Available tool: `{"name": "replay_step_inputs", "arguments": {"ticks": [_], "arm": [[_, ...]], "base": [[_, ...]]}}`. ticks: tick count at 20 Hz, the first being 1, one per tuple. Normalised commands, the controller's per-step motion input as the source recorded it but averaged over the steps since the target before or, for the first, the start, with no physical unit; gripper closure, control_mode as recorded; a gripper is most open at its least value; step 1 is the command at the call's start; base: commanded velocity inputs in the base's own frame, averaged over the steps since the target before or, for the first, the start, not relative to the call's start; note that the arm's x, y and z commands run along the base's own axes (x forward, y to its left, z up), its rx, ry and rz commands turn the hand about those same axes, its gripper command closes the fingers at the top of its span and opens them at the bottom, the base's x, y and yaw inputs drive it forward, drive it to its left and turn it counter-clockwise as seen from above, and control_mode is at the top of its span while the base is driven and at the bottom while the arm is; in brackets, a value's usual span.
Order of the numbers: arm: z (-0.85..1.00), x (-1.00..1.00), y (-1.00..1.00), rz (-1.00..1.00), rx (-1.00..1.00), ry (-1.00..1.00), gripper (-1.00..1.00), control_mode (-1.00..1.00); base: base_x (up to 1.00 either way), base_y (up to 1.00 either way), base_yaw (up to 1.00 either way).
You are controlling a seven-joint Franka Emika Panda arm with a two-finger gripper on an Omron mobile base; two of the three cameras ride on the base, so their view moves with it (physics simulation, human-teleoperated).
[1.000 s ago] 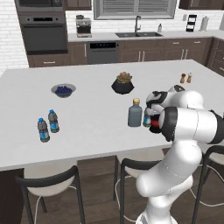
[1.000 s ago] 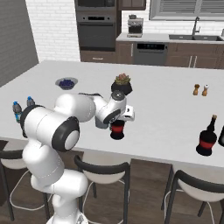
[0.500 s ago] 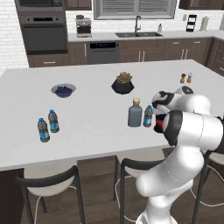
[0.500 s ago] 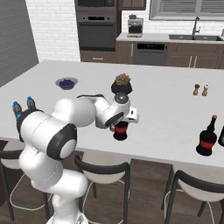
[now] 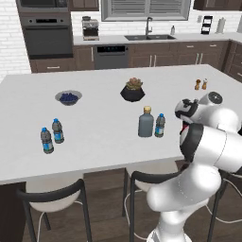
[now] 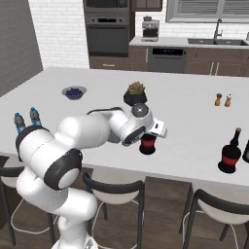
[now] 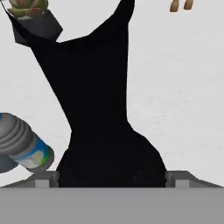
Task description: Move the plastic bottles in the middle to the plastics group, and the glass bottles in the middle to the glass group.
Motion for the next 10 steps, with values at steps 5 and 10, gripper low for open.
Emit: {"name": "replay_step_inputs", "arguments": {"ticks": [5, 10], "arm": [[0.11, 0.01, -0.60, -0.21, -0.01, 0.00, 1.00, -1.00], [-0.01, 0.00, -0.47, -0.18, 0.00, 0.00, 1.00, -1.00]], "base": [[0.00, 0.00, 0.00], [0.00, 0.00, 0.00]]}}
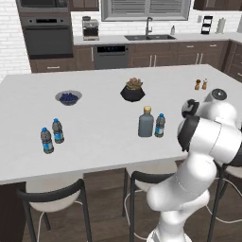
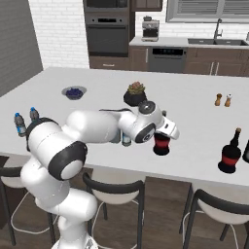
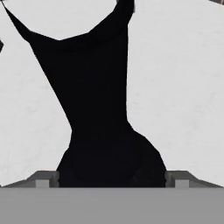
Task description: Move the plastic bottles in the middle to the plastics group, and the glass bottles in the middle to the glass group.
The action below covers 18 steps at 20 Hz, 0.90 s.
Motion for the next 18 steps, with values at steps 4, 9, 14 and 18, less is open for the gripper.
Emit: {"name": "replay_step_inputs", "arguments": {"ticks": [4, 9, 14, 18], "arm": [[-0.08, 0.00, -0.63, -0.17, 0.00, 0.00, 1.00, -1.00], [0.00, 0.00, -0.65, -0.17, 0.00, 0.00, 1.00, -1.00], [0.00, 0.00, -0.68, -0.16, 0.00, 0.00, 1.00, -1.00], [0.00, 0.00, -0.65, -0.16, 0.00, 0.00, 1.00, -1.00]], "base": [[0.00, 0.00, 0.00], [0.00, 0.00, 0.00], [0.00, 0.00, 0.00], [0.00, 0.00, 0.00]]}}
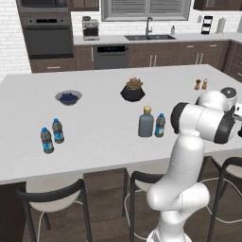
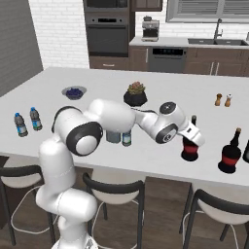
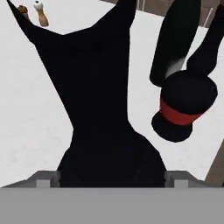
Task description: Move the plastic bottles in the middle to the plastics group, and the glass bottles in the middle to the glass group.
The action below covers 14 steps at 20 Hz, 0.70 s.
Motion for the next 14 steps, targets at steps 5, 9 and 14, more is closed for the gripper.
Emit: {"name": "replay_step_inputs", "arguments": {"ticks": [5, 9, 14], "arm": [[0.00, -0.01, -0.57, -0.13, 0.01, -0.03, 1.00, -1.00], [-0.08, -0.05, -0.39, -0.07, 0.01, -0.09, 1.00, -1.00], [-0.22, -0.09, -0.07, -0.01, 0.00, -0.04, 1.00, -1.00]], "base": [[0.00, 0.00, 0.00], [0.00, 0.00, 0.00], [0.00, 0.00, 0.00]]}}
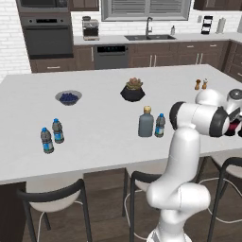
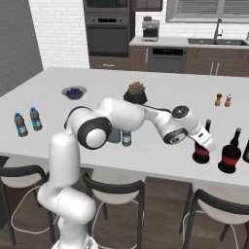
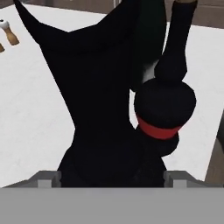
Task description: Move the plastic bottles in the middle to the plastics group, and the glass bottles in the middle to the glass group.
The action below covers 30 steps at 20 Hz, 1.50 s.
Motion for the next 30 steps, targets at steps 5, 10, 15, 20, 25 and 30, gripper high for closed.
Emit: {"name": "replay_step_inputs", "arguments": {"ticks": [5, 10, 15, 20, 25, 30], "arm": [[-0.11, -0.25, 0.00, 0.00, 0.00, -0.04, 1.00, -1.00], [-0.04, -0.11, 0.00, 0.00, 0.00, -0.02, 1.00, -1.00], [-0.12, 0.00, -0.03, 0.00, -0.05, 0.00, 1.00, -1.00], [-0.21, 0.00, -0.01, 0.00, -0.03, 0.00, 1.00, -1.00], [-0.23, 0.00, 0.00, 0.00, 0.00, 0.00, 1.00, -1.00], [-0.09, 0.00, 0.00, 0.00, 0.00, 0.00, 1.00, -1.00]], "base": [[0.00, 0.00, 0.00], [0.00, 0.00, 0.00], [0.00, 0.00, 0.00], [0.00, 0.00, 0.00], [0.00, 0.00, 0.00], [0.00, 0.00, 0.00]]}}
